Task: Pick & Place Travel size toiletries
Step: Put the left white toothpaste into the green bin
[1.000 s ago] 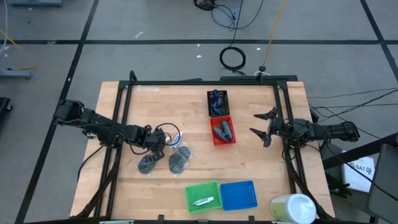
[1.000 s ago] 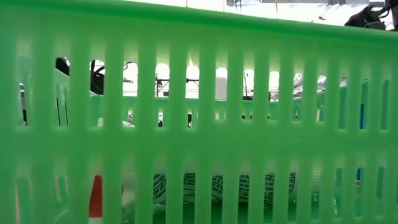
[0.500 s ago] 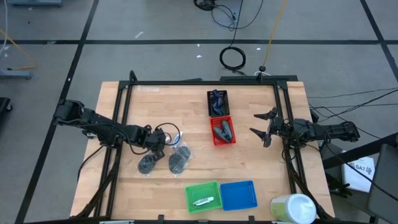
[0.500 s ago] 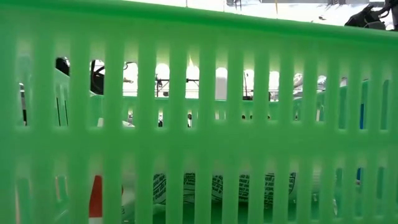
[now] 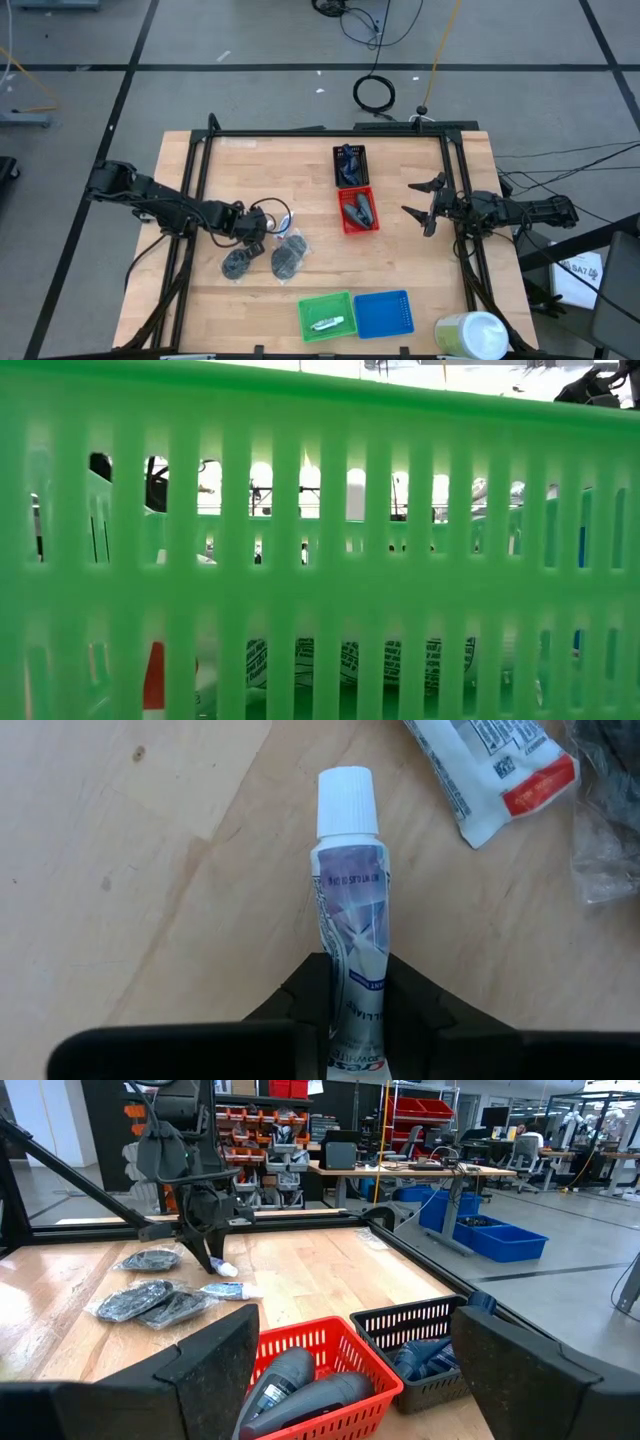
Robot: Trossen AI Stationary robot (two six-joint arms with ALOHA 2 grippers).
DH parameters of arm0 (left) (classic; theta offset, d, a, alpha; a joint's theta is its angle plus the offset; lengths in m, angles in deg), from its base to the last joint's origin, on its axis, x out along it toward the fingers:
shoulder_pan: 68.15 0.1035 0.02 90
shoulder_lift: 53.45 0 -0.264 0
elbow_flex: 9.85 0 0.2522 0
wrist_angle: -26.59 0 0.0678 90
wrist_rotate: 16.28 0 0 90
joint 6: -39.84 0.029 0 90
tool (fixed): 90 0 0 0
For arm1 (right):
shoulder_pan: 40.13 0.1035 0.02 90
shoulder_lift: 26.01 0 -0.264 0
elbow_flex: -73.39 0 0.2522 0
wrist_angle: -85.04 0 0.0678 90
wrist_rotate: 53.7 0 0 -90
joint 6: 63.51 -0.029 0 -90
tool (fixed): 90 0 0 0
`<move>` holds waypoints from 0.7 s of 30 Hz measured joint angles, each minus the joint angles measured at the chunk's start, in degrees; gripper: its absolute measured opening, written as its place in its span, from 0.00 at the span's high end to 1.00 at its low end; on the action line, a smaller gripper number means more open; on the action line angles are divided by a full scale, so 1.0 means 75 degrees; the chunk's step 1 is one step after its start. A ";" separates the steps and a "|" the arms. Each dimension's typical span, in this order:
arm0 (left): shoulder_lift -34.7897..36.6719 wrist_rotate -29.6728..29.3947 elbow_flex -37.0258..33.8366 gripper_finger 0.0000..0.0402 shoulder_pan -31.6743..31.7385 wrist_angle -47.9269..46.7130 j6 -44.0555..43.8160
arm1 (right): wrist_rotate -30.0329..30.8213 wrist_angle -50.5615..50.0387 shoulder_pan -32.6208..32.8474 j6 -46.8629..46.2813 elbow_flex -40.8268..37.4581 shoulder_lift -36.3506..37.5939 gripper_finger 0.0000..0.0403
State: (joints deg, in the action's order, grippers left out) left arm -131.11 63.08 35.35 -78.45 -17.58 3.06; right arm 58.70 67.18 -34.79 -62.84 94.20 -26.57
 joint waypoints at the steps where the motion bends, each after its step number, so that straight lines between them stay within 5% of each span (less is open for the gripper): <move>1: 0.0034 0.0049 0.0053 0.86 0.0000 -0.0019 0.0096 | 0.0002 0.0000 0.0000 0.0002 0.0000 0.0000 0.21; 21: 0.0102 0.0630 0.1423 0.86 -0.0003 0.0082 0.1156 | -0.0001 0.0000 0.0000 0.0002 0.0000 0.0003 0.21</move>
State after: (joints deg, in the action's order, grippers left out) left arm -130.35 67.80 46.02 -78.47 -16.97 11.72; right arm 58.69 67.18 -34.79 -62.82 94.20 -26.55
